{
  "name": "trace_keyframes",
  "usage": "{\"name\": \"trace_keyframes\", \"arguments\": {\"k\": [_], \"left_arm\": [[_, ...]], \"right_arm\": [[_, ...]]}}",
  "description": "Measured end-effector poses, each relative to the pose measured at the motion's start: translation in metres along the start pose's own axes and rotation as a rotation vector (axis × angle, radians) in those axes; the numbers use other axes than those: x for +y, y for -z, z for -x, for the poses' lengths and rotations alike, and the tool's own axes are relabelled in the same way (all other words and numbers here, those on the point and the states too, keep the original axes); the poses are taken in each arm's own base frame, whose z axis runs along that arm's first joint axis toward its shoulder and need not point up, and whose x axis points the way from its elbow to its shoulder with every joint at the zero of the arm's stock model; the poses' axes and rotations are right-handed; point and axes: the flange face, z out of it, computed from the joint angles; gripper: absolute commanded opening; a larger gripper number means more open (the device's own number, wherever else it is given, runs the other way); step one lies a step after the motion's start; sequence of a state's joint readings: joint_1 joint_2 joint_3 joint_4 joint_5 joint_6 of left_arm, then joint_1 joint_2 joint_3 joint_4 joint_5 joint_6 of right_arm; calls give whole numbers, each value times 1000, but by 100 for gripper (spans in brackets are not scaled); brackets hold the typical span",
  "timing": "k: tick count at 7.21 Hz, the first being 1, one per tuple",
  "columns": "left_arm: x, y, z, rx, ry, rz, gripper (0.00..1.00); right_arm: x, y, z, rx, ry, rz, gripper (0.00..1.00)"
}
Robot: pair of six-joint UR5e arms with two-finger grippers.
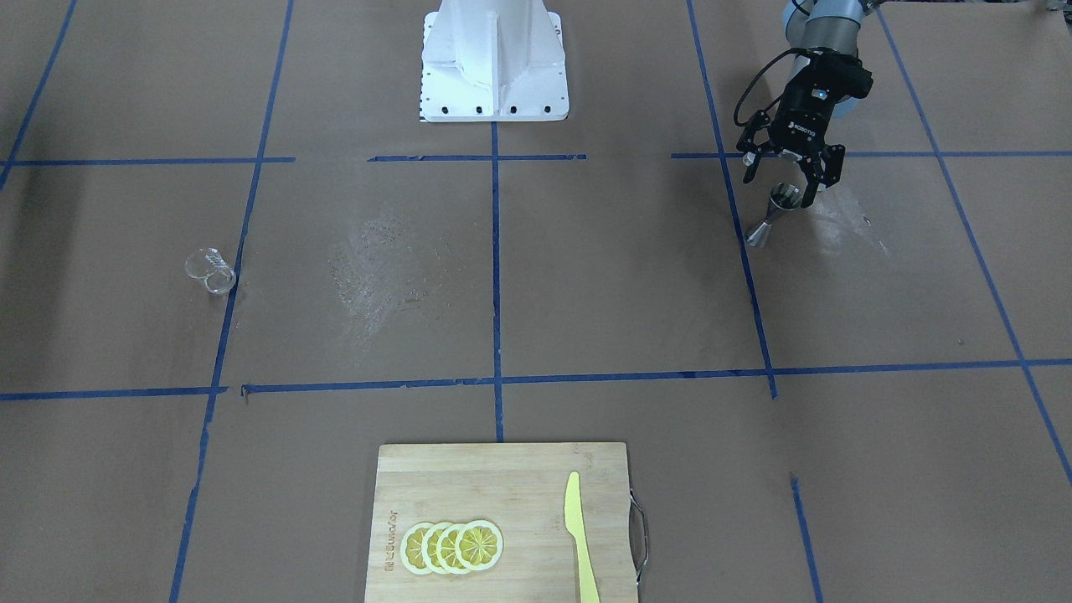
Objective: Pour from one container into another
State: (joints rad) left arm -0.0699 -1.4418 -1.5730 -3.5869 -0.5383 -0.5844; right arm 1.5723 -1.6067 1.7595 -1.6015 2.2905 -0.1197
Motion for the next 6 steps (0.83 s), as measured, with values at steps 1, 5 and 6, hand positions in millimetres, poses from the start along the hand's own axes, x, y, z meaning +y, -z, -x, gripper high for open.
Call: {"name": "trace_keyframes", "arguments": {"k": [1,5,6], "left_arm": [[-10,6,10,14,-13,-30,100],[-50,14,74,66,-129,-31,99],[-66,12,97,108,-188,5,99]], "right_arm": [[0,0,0,-1,0,0,100],[0,0,0,-1,0,-1,100],[0,0,0,-1,0,0,100]]}}
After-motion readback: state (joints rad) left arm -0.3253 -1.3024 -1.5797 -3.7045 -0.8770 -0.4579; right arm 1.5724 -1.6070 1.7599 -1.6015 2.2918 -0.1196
